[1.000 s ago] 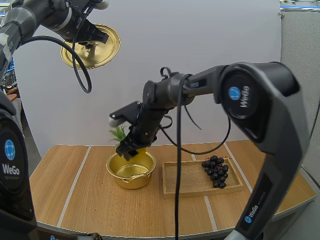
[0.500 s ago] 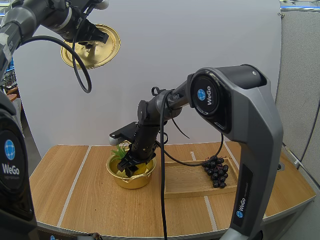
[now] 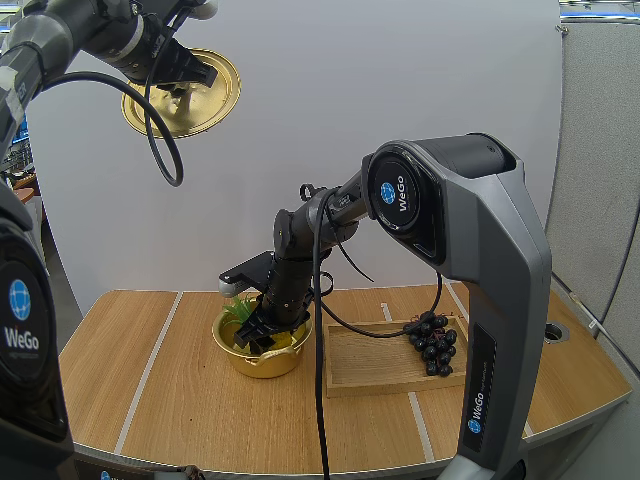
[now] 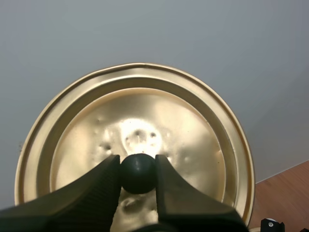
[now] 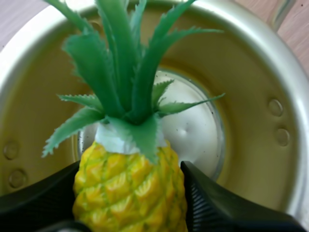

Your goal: Open the pot, put the pineapple inside, and close it

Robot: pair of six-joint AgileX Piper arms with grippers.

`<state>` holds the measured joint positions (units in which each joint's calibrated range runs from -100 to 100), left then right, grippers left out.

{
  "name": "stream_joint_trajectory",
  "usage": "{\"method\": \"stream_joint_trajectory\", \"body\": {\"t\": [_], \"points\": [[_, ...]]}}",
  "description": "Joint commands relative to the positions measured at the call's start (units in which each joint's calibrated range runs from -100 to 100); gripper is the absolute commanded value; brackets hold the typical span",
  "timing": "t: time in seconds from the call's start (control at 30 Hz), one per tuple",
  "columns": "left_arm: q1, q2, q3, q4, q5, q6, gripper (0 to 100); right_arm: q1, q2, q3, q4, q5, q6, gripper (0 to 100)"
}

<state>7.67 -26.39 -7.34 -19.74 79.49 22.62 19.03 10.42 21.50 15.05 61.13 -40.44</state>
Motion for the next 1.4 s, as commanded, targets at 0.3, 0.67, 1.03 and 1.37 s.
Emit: {"method": "stream_joint_trajectory", "body": {"t": [0.3, 0.67, 1.03, 1.37], "points": [[0.08, -0.38, -0.54, -0.98, -0.80, -0.09, 0, 0.34, -0.81, -1.03, 1.52, 1.79, -0.16, 100], [0.08, -0.38, -0.54, -0.98, -2.24, -0.09, 0, 0.34, -12.99, -3.31, 0.89, 16.23, 0.22, 100], [0.08, -0.38, -0.54, -0.98, -8.16, -0.09, 0, 0.34, -29.16, -2.92, -4.61, 32.60, 3.59, 100], [0.08, -0.38, -0.54, -0.89, -8.67, -0.09, 0, 0.34, -48.21, 7.53, -5.43, 35.49, 3.92, 100]]}}
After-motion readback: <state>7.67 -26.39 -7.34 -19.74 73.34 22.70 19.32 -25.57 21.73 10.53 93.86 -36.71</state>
